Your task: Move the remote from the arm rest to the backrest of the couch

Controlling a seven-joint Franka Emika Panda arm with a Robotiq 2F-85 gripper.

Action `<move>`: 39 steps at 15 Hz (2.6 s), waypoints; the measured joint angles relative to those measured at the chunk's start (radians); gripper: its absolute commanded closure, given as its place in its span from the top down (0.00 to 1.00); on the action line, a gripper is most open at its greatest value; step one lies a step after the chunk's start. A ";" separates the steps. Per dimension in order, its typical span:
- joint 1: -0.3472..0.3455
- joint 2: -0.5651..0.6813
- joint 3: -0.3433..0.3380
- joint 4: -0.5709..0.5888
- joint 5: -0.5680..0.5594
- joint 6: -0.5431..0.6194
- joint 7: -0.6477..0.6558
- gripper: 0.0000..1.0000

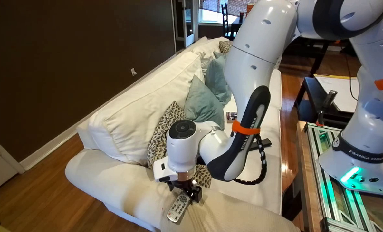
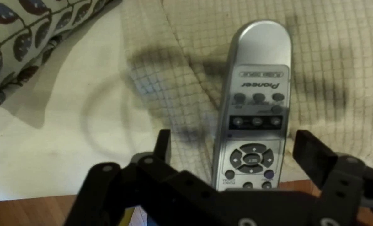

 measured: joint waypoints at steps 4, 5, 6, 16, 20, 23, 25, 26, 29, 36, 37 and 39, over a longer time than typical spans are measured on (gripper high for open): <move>0.008 0.037 0.000 0.040 0.000 0.000 0.000 0.74; 0.008 0.045 0.000 0.048 0.000 0.000 0.000 0.68; 0.009 0.051 0.001 0.054 0.000 0.000 -0.001 0.58; 0.008 0.036 0.001 0.065 0.002 -0.016 0.031 0.29; 0.007 -0.032 -0.022 0.051 0.003 -0.074 0.121 0.29; 0.007 -0.133 -0.070 0.007 0.002 -0.097 0.228 0.29; -0.002 -0.209 -0.108 -0.036 0.003 -0.098 0.297 0.29; -0.010 -0.247 -0.127 -0.058 0.003 -0.098 0.329 0.29; -0.047 -0.346 -0.174 -0.112 0.005 -0.098 0.414 0.29; -0.084 -0.467 -0.261 -0.151 0.000 -0.098 0.587 0.54; -0.083 -0.467 -0.261 -0.152 0.000 -0.098 0.593 0.54; -0.080 -0.467 -0.261 -0.154 0.000 -0.098 0.602 0.54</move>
